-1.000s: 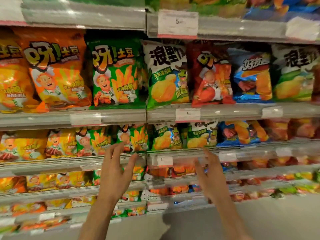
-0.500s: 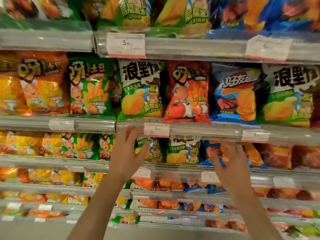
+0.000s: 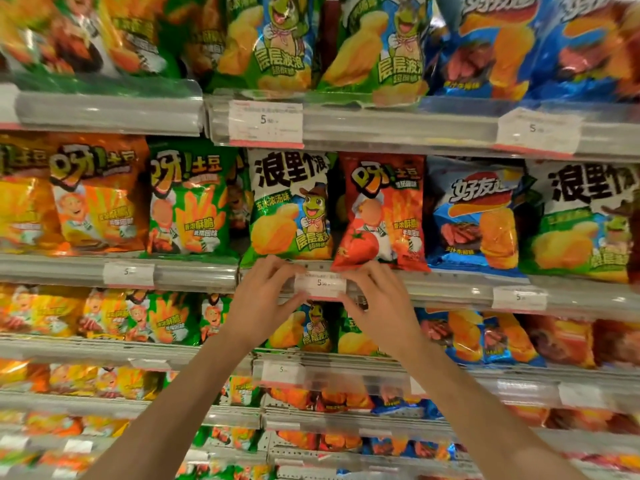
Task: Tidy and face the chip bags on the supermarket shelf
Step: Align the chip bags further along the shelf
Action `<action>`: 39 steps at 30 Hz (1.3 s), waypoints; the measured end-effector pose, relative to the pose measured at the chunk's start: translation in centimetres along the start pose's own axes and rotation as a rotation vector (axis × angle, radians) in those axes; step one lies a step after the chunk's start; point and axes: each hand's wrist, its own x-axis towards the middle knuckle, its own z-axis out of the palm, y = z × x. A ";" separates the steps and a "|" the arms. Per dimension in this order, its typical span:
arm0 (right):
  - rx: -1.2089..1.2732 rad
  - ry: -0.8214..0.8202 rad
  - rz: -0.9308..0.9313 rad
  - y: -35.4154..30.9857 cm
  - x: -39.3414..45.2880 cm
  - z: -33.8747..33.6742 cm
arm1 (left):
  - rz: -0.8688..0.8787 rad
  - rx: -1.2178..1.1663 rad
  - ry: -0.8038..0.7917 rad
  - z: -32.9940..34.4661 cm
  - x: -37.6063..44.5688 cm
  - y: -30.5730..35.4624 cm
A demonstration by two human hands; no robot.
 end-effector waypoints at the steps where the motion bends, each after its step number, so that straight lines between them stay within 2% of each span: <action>1: -0.001 0.006 0.001 0.1 0.0 0.2 | -0.006 -0.007 -0.001 0.1 0.0 -0.1; 8: 0.004 -0.028 0.020 -0.1 -0.1 0.1 | -0.014 -0.072 -0.006 0.1 0.0 -0.3; 11: 0.173 -0.071 0.143 -0.8 1.2 -1.6 | -0.029 -0.102 -0.017 -0.1 0.0 -0.4; 14: 0.306 0.047 0.253 -1.3 5.0 -3.5 | -0.044 -0.124 -0.017 -0.1 0.0 -0.3; 16: 0.380 0.065 0.290 -1.7 8.3 -3.9 | -0.059 -0.139 -0.022 -0.1 0.0 -0.3; 22: 0.524 -0.247 0.341 -2.3 15.2 -2.1 | -0.063 -0.175 -0.026 -0.3 0.1 -0.6; 26: 0.569 -0.363 0.327 -2.7 16.3 -0.6 | -0.058 -0.182 -0.022 -0.2 0.1 -0.7; 28: 0.551 -0.341 0.339 -2.9 16.2 -0.2 | -0.059 -0.183 -0.015 -0.2 0.1 -0.7; 33: 0.530 -0.161 0.333 -3.2 15.3 0.3 | -0.066 -0.162 0.003 -0.1 0.0 -0.6; 39: 0.476 -0.230 0.344 -3.5 15.4 0.4 | -0.071 -0.164 0.015 0.1 0.0 -0.7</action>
